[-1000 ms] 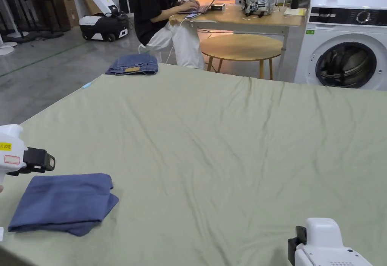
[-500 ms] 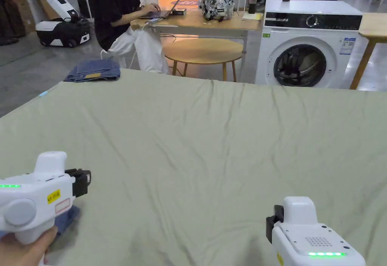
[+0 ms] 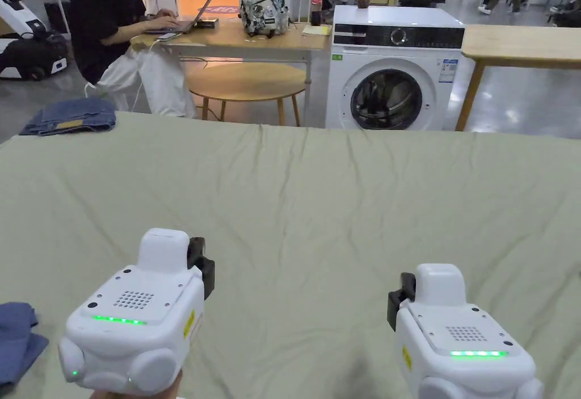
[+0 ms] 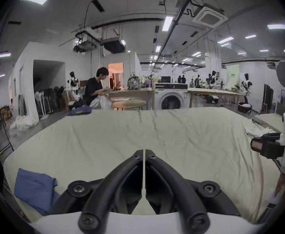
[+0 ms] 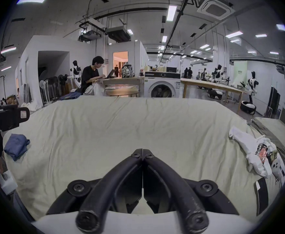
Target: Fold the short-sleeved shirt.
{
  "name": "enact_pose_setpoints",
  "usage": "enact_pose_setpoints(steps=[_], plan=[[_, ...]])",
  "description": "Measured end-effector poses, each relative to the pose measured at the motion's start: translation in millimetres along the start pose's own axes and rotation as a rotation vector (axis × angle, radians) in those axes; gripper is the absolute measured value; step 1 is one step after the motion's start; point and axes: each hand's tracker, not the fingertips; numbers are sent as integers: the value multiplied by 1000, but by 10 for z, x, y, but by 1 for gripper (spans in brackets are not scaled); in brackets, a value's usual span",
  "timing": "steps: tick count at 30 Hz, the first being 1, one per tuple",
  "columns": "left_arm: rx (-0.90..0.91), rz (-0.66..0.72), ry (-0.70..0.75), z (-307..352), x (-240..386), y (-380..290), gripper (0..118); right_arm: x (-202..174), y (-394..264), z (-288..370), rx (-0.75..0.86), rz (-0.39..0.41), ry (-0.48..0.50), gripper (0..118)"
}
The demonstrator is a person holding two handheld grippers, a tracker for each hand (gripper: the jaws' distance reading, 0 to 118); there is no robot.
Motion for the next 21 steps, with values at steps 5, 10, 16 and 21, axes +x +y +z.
enact_pose_setpoints(steps=[5, 10, 16, 21], plan=[[66, -64, 34, -29, 229, 9, 0, 133, 85, 99, 103, -4, -36, 0], [106, -51, 45, -34, 274, 16, 0, 211, 150, 204, 190, -4, -64, 0], [116, -40, 59, -29, 215, 43, 0, 219, 172, 205, 213, 2, -72, 0], [131, -62, 77, -6, 141, 76, 0, 213, 132, 197, 220, -5, -73, 0]])
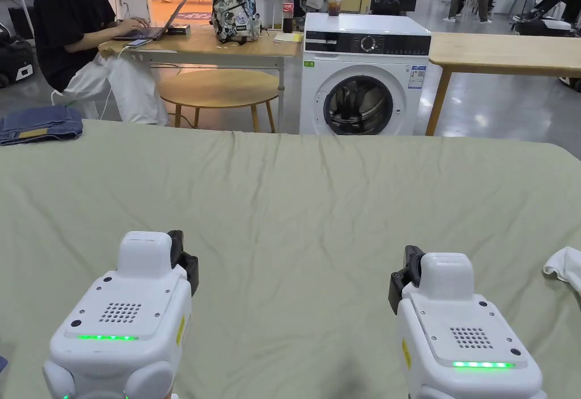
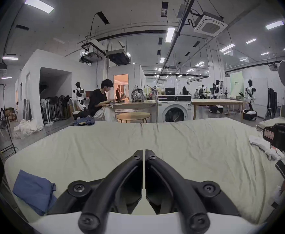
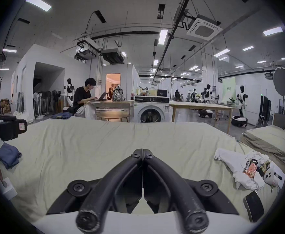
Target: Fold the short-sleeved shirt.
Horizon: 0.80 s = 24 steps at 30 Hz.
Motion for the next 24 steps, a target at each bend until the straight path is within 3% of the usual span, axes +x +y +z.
enact_pose_setpoints(steps=[12, 14, 16, 19, 21, 24], plan=[[18, 13, 42, 16, -93, -3, 0, -15, 17, 2, 32, -3, 0, 0], [19, 6, 47, 9, -87, 3, 13, -28, 18, -3, 29, 2, -3, 4], [17, 8, 38, 0, -90, 9, 36, -35, 19, -10, 26, 3, -2, 18], [16, 27, 24, -4, -100, 29, 63, -21, 17, -28, 11, -15, -2, 56], [25, 35, 33, 2, -101, 37, 72, -13, 22, -58, -1, -31, -15, 72], [48, 34, 44, 31, -105, 52, 76, 17, 22, -70, -1, -52, -41, 92]])
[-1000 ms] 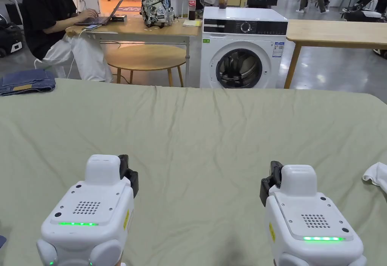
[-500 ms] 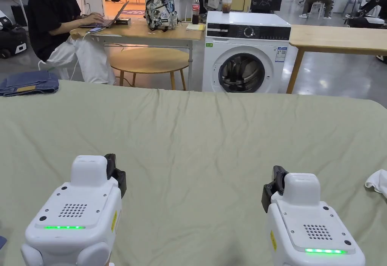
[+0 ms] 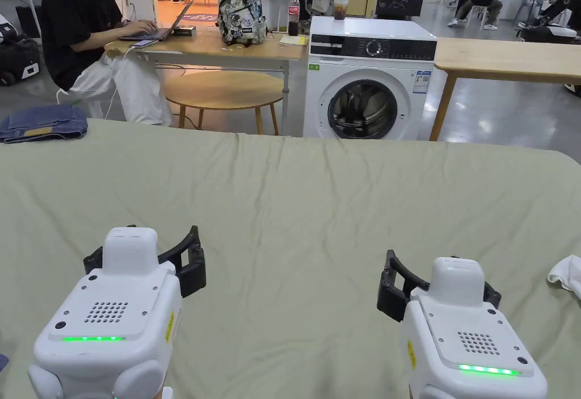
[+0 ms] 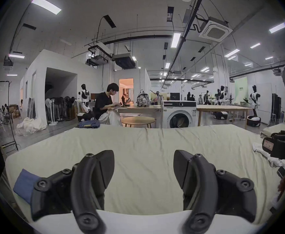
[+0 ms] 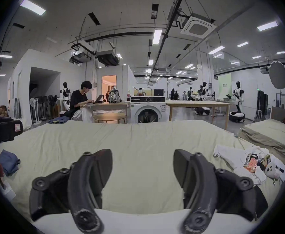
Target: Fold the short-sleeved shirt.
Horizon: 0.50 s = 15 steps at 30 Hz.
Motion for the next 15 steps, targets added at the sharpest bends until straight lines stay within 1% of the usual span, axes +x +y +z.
enact_pose_setpoints(steps=[1, 3, 6, 11, 15], plan=[[5, -1, 0, 4, -6, 3, 78, 5, 7, -12, -6, -3, -10, 94], [11, -7, 3, 2, -11, 2, 78, 19, 12, -22, -23, -5, -27, 94], [19, -18, -11, -11, -32, -4, 78, 57, 9, -56, -31, -15, -15, 94], [11, -57, -29, -38, -15, -12, 78, 67, -1, -48, -8, -1, -21, 94], [12, -47, -34, -47, -6, -6, 78, 54, 32, -24, 9, -19, 1, 94]])
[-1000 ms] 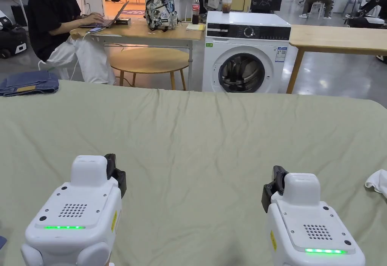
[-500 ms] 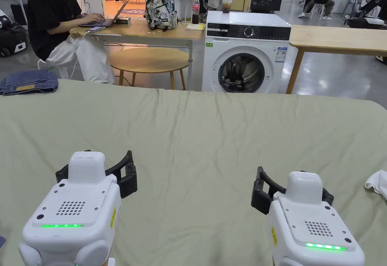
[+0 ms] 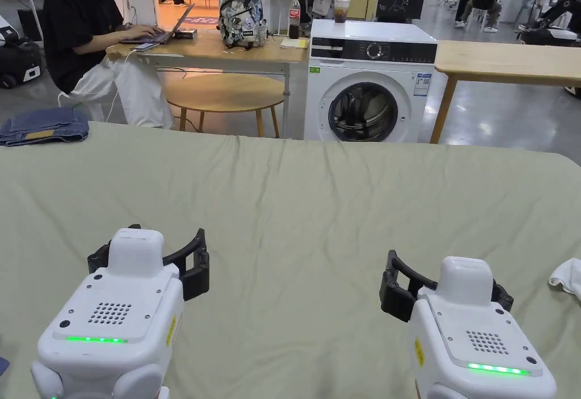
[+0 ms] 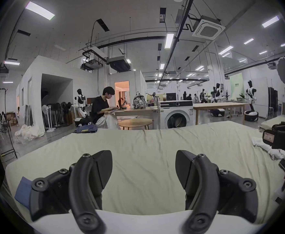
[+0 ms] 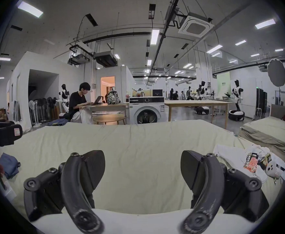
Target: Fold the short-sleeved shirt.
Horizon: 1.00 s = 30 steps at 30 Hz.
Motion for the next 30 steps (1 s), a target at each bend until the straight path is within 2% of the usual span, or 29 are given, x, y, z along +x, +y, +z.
enact_pose_setpoints(steps=[2, 4, 7, 10, 14, 20, 25, 28, 30], plan=[[-12, 24, -2, -14, -8, 16, 78, -67, 31, -15, 6, 40, -81, 94], [-19, 59, -4, -25, -33, 26, 78, -113, 48, -23, 17, 71, -112, 94], [-11, 89, -4, -22, -64, 34, 78, -122, 93, -15, 24, 70, -92, 94], [-16, 112, -5, -30, -113, 47, 78, -119, 152, -12, 12, 31, -56, 94], [-17, 132, -10, -36, -153, 48, 78, -182, 174, 4, 9, 38, -100, 94], [-25, 91, 8, -61, -160, 11, 78, -265, 168, 10, -16, 63, -156, 94], [-22, 73, 4, -43, -144, 6, 78, -194, 166, 10, -57, -50, -73, 95], [-25, 48, 10, -35, -122, -10, 78, -181, 202, -20, -91, -74, -99, 105], [-31, 26, 9, -47, -119, -19, 78, -156, 205, -29, -92, -76, -103, 105]])
